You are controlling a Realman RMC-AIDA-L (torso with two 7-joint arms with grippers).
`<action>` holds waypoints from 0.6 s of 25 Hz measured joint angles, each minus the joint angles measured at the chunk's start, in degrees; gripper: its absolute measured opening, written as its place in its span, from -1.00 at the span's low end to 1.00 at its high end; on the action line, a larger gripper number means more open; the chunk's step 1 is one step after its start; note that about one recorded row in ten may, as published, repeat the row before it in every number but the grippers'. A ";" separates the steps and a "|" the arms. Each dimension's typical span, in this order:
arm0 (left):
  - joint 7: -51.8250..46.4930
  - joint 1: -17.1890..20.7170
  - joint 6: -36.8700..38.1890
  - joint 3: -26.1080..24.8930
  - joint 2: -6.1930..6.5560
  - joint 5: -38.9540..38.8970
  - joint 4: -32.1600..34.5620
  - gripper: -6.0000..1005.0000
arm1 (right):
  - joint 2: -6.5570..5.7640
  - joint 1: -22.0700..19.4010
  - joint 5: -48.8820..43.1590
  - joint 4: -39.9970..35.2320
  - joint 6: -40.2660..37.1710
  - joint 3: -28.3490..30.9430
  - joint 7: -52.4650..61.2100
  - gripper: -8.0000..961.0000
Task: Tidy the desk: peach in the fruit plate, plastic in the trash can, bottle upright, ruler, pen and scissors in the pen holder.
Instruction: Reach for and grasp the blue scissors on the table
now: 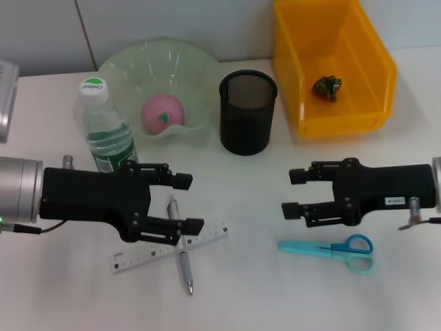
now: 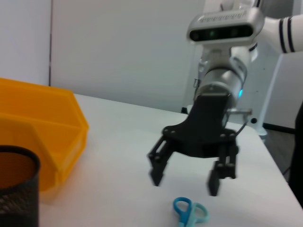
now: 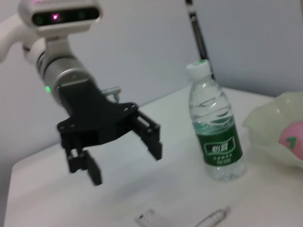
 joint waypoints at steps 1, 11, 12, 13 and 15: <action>0.00 0.00 0.00 0.00 0.00 0.00 0.00 0.58 | 0.00 0.00 0.00 0.00 0.00 0.00 0.00 0.60; 0.15 -0.04 -2.56 0.08 -0.12 -0.33 -0.31 0.58 | -0.38 9.24 -18.75 -23.50 -14.68 -3.62 27.19 0.60; 0.16 -0.05 -3.12 0.20 -0.18 -0.28 -0.37 0.58 | -0.55 10.61 -20.45 -24.15 -15.57 -4.48 28.76 0.60; 0.16 -0.06 -4.10 0.29 -0.21 -0.12 -0.46 0.58 | -0.71 12.90 -23.46 -24.42 -16.14 -6.40 30.52 0.60; 0.16 -0.06 -4.71 0.40 -0.25 -0.04 -0.53 0.58 | -0.45 14.59 -26.87 -24.32 -15.93 -8.21 31.38 0.60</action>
